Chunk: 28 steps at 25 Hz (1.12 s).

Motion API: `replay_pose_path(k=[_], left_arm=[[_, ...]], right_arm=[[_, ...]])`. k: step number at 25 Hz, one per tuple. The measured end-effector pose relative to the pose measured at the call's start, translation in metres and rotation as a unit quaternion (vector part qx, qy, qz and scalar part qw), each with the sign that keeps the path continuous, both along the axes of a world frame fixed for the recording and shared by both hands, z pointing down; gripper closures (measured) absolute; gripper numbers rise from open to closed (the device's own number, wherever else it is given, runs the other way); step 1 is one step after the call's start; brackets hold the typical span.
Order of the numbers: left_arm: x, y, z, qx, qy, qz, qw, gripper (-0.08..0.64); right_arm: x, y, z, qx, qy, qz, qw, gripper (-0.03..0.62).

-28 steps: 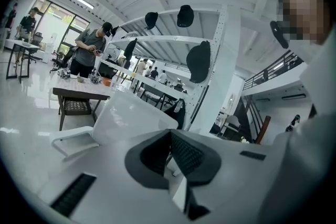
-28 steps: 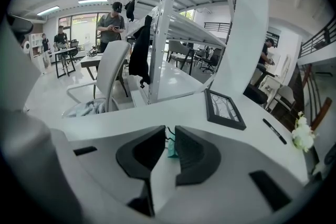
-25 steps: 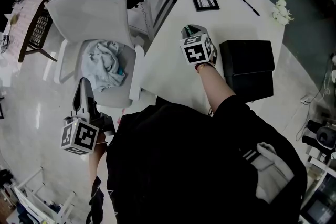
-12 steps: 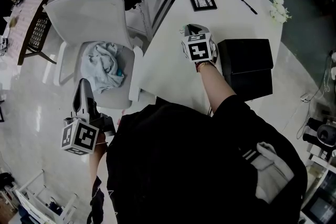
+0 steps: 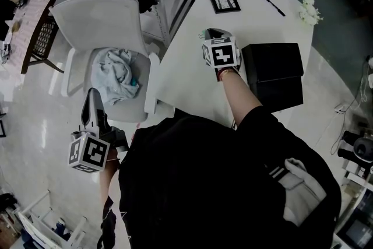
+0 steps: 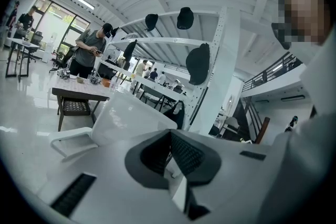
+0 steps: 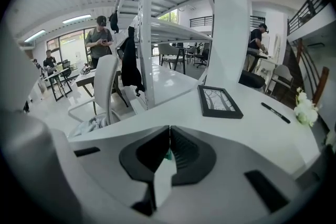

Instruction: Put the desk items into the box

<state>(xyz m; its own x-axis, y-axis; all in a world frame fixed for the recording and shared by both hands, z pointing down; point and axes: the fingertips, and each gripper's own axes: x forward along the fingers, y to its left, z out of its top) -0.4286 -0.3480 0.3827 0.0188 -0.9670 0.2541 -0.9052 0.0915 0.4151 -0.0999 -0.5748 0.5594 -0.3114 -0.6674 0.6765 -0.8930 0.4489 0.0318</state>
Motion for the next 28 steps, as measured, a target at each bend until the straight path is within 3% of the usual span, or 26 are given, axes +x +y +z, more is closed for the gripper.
replay_pose_path(k=[15,28], left_arm=[[0.012,0.009,-0.015,0.024,0.011,0.023,0.9994,0.549],[0.045,0.022,-0.032,0.056,0.017,0.078,0.9952,0.549]], right_arm=[[-0.004,0.032,-0.026,0.008,-0.012,-0.001,1.0,0.581],[0.022,0.092,-0.043,0.004,-0.033,0.025,0.999,0.583]])
